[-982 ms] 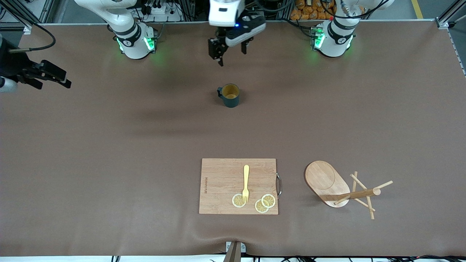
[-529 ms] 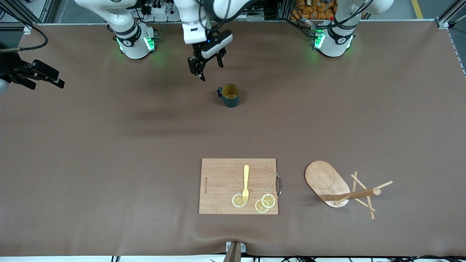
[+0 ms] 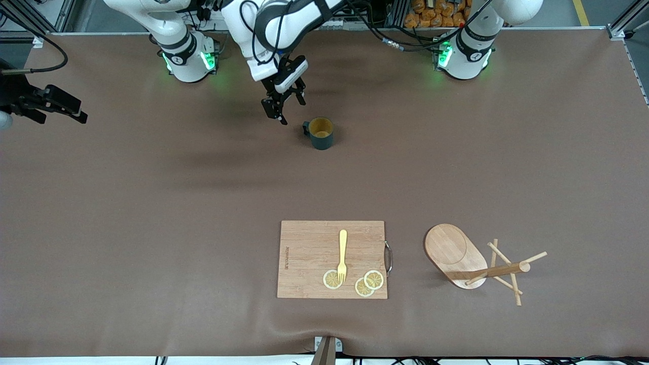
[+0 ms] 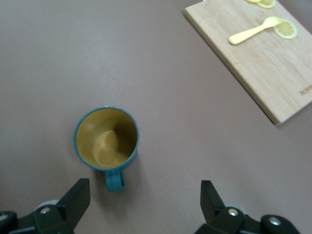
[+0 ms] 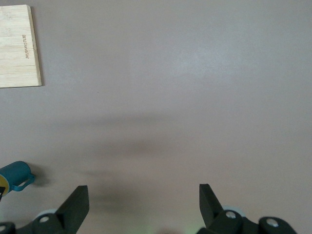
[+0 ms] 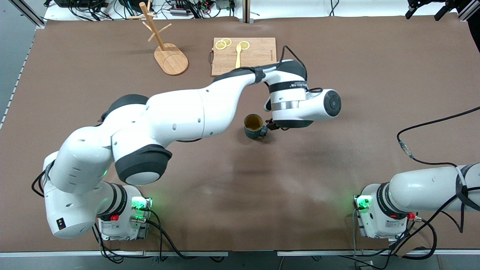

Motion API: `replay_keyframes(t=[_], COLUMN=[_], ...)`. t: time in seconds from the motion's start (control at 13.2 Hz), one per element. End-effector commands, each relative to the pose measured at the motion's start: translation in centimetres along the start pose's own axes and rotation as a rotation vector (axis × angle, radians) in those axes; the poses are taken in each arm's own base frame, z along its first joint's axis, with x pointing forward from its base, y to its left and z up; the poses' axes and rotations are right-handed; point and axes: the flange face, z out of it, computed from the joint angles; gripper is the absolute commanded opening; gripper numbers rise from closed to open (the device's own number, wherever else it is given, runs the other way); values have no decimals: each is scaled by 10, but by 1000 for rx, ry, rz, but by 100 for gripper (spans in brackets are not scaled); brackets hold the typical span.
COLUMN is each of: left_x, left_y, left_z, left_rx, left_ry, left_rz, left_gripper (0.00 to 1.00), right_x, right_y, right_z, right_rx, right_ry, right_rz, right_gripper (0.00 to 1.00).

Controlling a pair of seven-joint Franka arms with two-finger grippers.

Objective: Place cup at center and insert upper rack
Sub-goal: 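Move the left gripper above the mug at the center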

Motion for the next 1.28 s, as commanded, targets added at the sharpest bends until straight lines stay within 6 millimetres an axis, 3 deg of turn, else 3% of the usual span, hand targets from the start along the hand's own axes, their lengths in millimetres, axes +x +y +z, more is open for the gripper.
replay_keyframes(t=[0.0,0.23,0.45,0.98,1.21], left_x=[-19,-36,-44,-44,-52], left_y=[-7,-14,-11,-9,-15], left_z=[14,44,61,68,86], left_rx=[29,54,71,143,176], left_ry=[33,93,120,77,84], left_rz=[-36,-33,-62,-213,-210], left_gripper=[100,100,100,100,100], right_x=[-3,-3,-3,-3,-3], right_y=[0,-2,-2,-4,-4], right_z=[-2,-2,-2,-2,-2], right_rx=[-15,-12,-9,-5,-3], right_ry=[-2,-2,-2,-3,-3], right_rz=[16,16,16,14,14], right_gripper=[100,100,100,100,100])
